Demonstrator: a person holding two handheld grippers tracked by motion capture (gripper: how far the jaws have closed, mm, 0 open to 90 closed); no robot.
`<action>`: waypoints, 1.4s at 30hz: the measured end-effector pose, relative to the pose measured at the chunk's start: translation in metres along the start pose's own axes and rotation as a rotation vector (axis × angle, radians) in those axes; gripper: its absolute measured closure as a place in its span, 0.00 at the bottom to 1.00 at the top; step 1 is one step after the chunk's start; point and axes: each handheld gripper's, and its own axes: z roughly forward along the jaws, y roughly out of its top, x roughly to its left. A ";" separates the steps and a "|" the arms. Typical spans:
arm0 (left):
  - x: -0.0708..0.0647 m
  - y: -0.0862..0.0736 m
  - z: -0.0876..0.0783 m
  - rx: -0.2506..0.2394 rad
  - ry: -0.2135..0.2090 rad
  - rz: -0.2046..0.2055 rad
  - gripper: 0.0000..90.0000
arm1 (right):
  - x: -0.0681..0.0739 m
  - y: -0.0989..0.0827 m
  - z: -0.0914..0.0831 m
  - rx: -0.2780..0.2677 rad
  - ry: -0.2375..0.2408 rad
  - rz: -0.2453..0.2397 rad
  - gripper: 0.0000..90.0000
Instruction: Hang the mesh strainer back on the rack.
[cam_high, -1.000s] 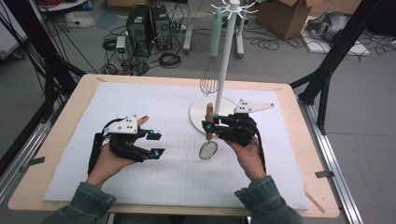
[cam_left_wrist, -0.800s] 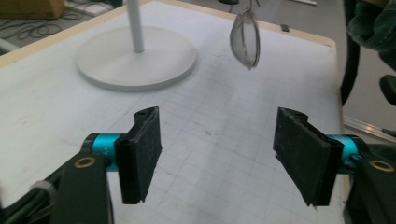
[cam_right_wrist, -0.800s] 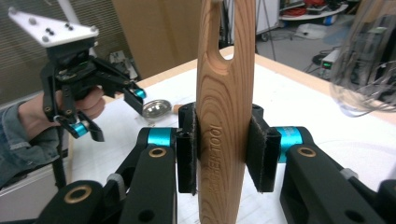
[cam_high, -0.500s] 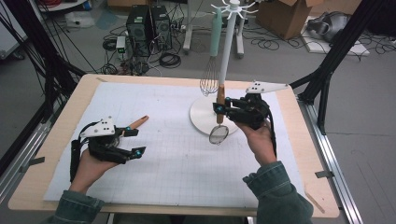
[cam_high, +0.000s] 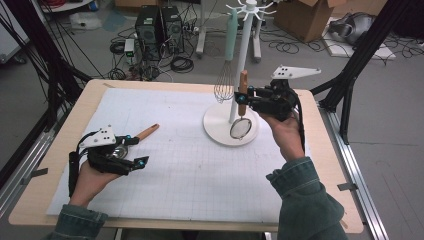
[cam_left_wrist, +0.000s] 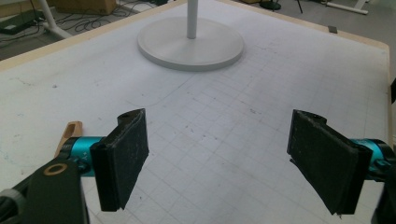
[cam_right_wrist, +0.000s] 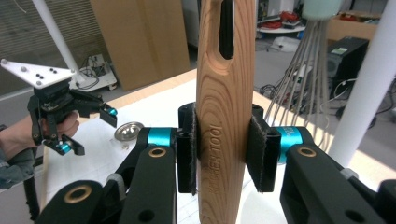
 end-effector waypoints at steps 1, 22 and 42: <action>0.000 0.000 0.000 -0.001 0.002 0.000 0.23 | -0.001 0.002 -0.001 -0.001 -0.002 0.001 0.76; 0.003 -0.002 -0.003 -0.002 0.029 -0.009 0.16 | -0.017 0.045 -0.016 -0.021 -0.026 -0.031 0.76; 0.003 -0.001 -0.004 -0.006 0.028 -0.006 0.16 | -0.025 0.079 -0.020 -0.026 -0.074 -0.052 0.76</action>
